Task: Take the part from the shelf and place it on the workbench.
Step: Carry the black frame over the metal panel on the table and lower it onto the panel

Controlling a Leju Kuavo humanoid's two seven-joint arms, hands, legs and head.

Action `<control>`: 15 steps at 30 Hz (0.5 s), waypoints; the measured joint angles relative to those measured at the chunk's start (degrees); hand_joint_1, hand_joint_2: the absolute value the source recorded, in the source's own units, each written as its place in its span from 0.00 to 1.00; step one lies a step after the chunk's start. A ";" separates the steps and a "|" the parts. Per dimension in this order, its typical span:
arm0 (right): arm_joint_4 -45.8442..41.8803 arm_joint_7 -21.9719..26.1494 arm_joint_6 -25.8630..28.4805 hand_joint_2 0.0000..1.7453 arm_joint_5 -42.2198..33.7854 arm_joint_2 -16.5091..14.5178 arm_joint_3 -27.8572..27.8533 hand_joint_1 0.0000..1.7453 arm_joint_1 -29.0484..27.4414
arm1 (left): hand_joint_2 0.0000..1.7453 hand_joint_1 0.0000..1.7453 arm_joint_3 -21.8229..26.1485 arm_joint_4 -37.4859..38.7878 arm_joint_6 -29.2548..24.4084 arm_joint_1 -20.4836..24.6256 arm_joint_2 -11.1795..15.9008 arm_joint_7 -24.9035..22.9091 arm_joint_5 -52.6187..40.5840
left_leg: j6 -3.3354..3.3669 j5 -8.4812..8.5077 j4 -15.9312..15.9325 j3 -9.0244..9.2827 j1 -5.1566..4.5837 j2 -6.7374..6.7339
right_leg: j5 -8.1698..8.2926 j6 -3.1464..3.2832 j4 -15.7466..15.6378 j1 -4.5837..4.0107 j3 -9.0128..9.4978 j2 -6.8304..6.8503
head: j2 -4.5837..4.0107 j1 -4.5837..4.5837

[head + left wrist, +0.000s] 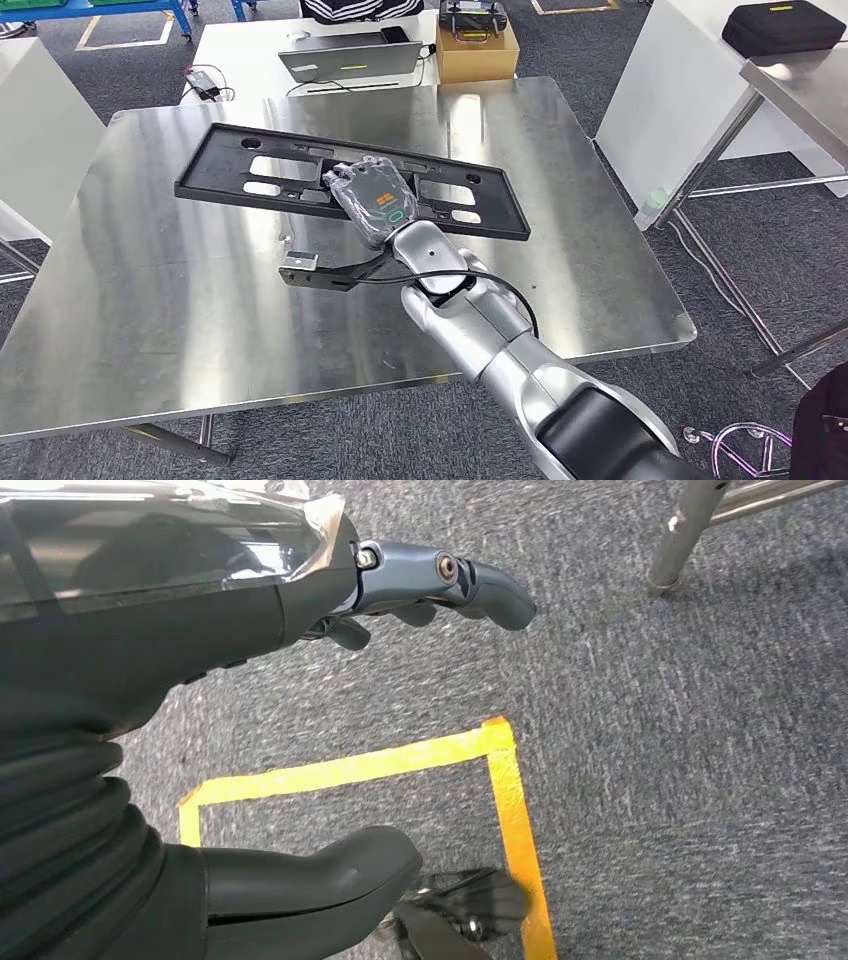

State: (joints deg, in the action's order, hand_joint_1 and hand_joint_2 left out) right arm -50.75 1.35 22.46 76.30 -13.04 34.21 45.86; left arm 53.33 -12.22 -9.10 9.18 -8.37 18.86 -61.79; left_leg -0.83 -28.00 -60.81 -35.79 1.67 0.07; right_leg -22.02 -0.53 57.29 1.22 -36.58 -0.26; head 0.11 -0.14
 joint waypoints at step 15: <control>26.40 -2.72 -3.60 1.00 5.11 -0.49 2.05 1.00 7.81 | 1.00 0.00 -0.87 0.05 0.28 -0.24 -0.43 -0.12 0.61 | 2.43 1.79 2.01 0.93 -1.27 0.42 | -0.26 -0.50 -0.55 -0.58 0.31 0.35 | 0.00 -0.10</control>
State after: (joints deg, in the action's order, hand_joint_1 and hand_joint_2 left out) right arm -24.36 -1.37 18.86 81.41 -13.53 36.26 53.67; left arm 52.45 -12.16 -8.82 8.94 -8.80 18.74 -61.18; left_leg 1.61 -26.22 -58.80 -34.86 0.41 0.48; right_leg -22.29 -1.03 56.73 0.64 -36.27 0.10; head 0.11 -0.24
